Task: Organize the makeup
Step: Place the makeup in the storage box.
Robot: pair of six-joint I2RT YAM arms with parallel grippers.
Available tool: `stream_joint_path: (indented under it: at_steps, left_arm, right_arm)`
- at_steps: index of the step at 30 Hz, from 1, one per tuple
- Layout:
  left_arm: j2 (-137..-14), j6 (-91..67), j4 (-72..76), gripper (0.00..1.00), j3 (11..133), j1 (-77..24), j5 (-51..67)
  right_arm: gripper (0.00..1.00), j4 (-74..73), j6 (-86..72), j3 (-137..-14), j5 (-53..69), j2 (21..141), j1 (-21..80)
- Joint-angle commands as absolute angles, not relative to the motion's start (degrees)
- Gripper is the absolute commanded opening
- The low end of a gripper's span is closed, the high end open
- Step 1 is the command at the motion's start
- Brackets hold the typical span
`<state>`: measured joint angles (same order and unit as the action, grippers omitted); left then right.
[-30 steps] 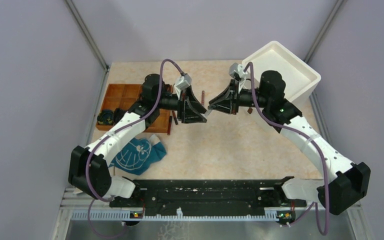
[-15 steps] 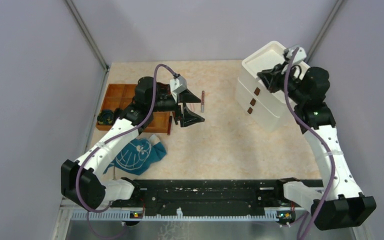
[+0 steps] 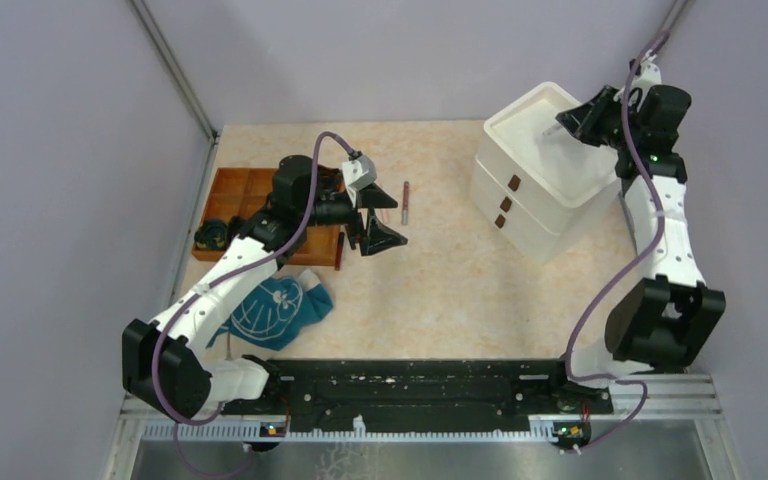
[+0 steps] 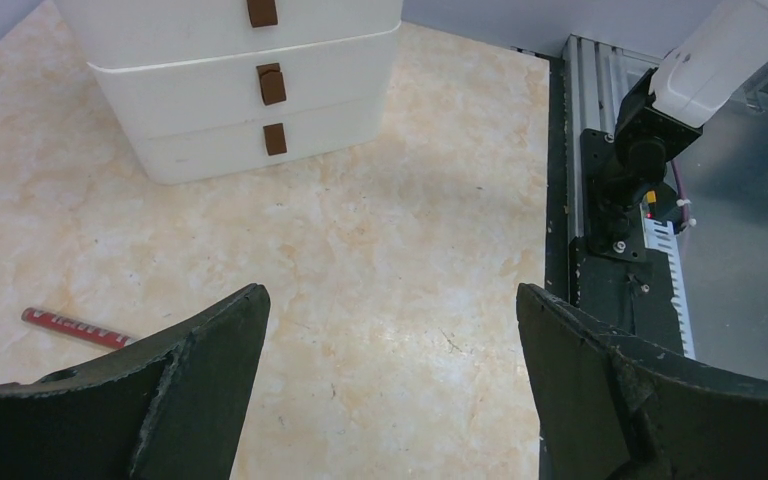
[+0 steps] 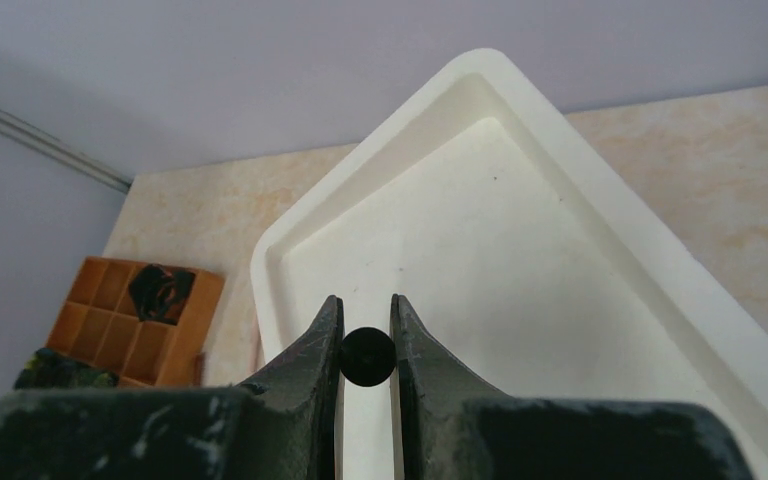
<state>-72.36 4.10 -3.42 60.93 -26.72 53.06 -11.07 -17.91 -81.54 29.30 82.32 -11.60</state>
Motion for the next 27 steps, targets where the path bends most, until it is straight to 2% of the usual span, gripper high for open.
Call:
stream_joint_path:
  at_steps: [1, 10, 17, 27]
  left_arm:
    - [-71.0, 5.3, -2.9, 0.99, 60.5, -26.7, 53.4]
    - [-70.6, 5.4, -2.9, 0.99, 60.3, -26.7, 53.1]
    - [-70.7, 5.3, -3.0, 0.99, 60.3, -26.7, 53.1]
    - [-70.4, 5.7, -3.0, 0.99, 59.9, -26.7, 53.1]
  right_arm:
    - [0.0, -13.0, -27.8, -89.9, 37.6, 89.7, -11.8]
    - [0.02, -16.3, -31.7, -96.6, 38.6, 100.4, -11.8]
    - [0.28, -19.0, -31.3, -99.7, 37.3, 104.3, -11.8]
    - [0.53, -21.2, -30.7, -102.7, 36.0, 106.0, -11.8]
